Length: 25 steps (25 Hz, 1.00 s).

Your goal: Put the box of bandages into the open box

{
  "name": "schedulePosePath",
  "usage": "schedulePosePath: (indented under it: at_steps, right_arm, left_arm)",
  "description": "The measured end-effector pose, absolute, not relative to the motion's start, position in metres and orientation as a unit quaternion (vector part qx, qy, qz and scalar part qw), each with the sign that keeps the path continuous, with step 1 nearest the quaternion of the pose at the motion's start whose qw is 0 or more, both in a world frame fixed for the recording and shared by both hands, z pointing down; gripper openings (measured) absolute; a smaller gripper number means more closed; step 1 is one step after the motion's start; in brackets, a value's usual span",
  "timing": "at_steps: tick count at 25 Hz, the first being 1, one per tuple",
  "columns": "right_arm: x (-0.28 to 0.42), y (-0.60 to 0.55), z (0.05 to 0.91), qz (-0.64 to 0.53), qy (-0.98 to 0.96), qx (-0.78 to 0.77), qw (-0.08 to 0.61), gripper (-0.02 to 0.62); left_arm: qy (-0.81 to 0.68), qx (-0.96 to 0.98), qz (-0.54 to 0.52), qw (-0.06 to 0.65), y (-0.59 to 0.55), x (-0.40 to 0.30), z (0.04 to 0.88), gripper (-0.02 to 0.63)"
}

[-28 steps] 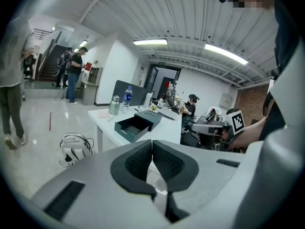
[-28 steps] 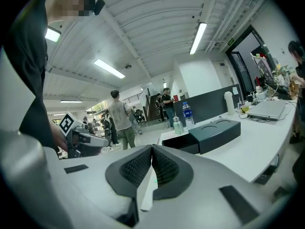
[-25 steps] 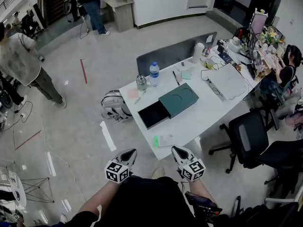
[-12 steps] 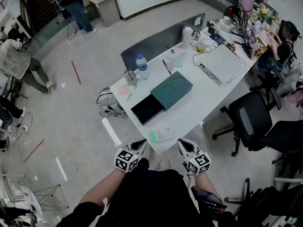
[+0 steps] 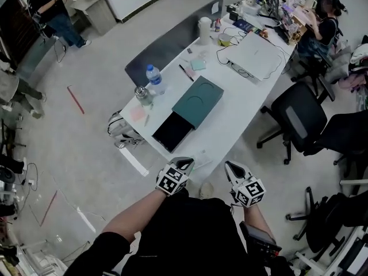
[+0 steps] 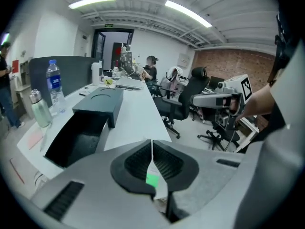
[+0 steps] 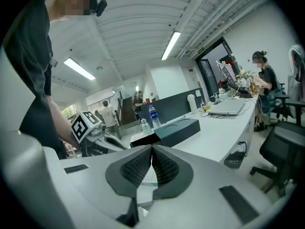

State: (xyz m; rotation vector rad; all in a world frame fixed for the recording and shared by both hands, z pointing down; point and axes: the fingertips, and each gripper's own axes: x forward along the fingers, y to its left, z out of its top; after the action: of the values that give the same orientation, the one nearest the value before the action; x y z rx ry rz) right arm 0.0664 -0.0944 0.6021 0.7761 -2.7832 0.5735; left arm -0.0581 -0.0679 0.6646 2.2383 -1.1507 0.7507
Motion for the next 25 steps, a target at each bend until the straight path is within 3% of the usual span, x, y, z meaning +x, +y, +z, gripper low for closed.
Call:
schedulePosePath:
  at_steps: [3,6,14,25]
  right_arm:
    - [0.069,-0.095,0.602,0.199,-0.932,0.289,0.094,0.026]
    - [0.076,-0.091,0.605,0.206,-0.921,0.318,0.094,0.028]
    - [0.094,-0.081,0.609,0.222,-0.892,0.383,0.09,0.028]
    - [0.111,-0.067,0.619,0.246,-0.862,0.434,0.088,0.028]
  left_arm:
    - [-0.399,0.828,0.31,0.244,-0.079,-0.055,0.676,0.032]
    - [-0.366,0.828,0.348,0.244,-0.081,-0.048,0.697,0.141]
    - [-0.321,0.809,0.438,0.227,-0.091,-0.041,0.732,0.328]
    - [-0.269,0.763,0.527,0.261,-0.088,-0.032,0.767,0.356]
